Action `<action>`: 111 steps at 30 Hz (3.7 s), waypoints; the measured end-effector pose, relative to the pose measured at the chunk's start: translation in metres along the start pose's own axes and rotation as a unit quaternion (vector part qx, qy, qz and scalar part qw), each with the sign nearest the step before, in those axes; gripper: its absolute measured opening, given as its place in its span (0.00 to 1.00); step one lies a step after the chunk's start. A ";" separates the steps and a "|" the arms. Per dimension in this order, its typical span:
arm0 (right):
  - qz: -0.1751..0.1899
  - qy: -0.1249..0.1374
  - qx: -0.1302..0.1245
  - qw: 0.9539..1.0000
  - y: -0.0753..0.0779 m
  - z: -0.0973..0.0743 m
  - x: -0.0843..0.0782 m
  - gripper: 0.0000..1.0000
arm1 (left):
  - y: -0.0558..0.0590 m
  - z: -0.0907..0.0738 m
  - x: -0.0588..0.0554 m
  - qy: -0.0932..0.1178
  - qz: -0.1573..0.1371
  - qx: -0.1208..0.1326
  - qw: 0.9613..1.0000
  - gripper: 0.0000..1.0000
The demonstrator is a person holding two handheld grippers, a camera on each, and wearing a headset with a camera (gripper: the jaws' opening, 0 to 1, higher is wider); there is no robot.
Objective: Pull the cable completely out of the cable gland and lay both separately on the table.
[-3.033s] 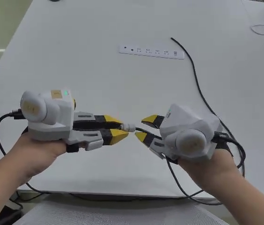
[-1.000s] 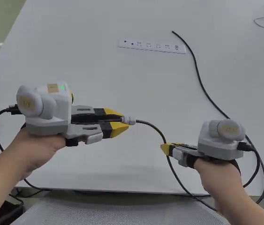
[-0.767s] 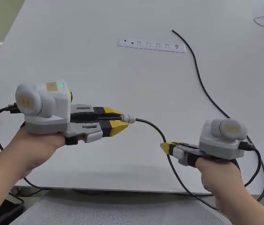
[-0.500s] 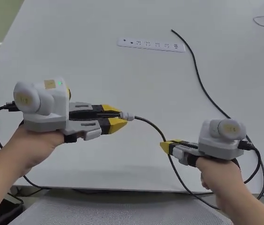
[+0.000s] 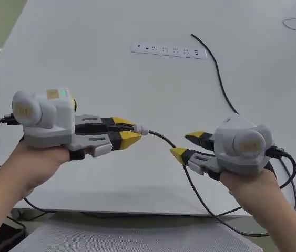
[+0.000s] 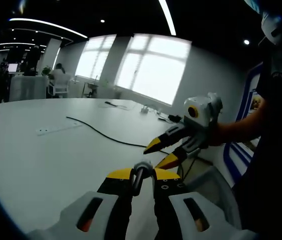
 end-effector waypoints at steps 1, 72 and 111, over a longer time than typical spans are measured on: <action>-0.030 0.005 0.008 0.999 -0.003 0.001 0.010 0.27 | 0.000 0.000 0.000 0.000 0.000 0.000 1.000 0.15; 0.107 -0.041 0.018 0.993 0.004 0.008 -0.036 0.00 | 0.002 -0.001 -0.004 0.013 0.008 0.002 1.000 0.15; 0.041 -0.049 0.037 0.997 0.039 0.094 0.029 0.00 | -0.034 -0.034 -0.073 -0.019 0.002 0.016 1.000 0.15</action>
Point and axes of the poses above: the centre of the closed fingertips' face, and the gripper's own axes: z roughly forward along the fingers, y roughly to its right, x roughly out of its top, the point moved 9 cm from there along -z, roughly backward along the fingers, and after that the axes turned 10 degrees about -z, right-handed, at the moved point
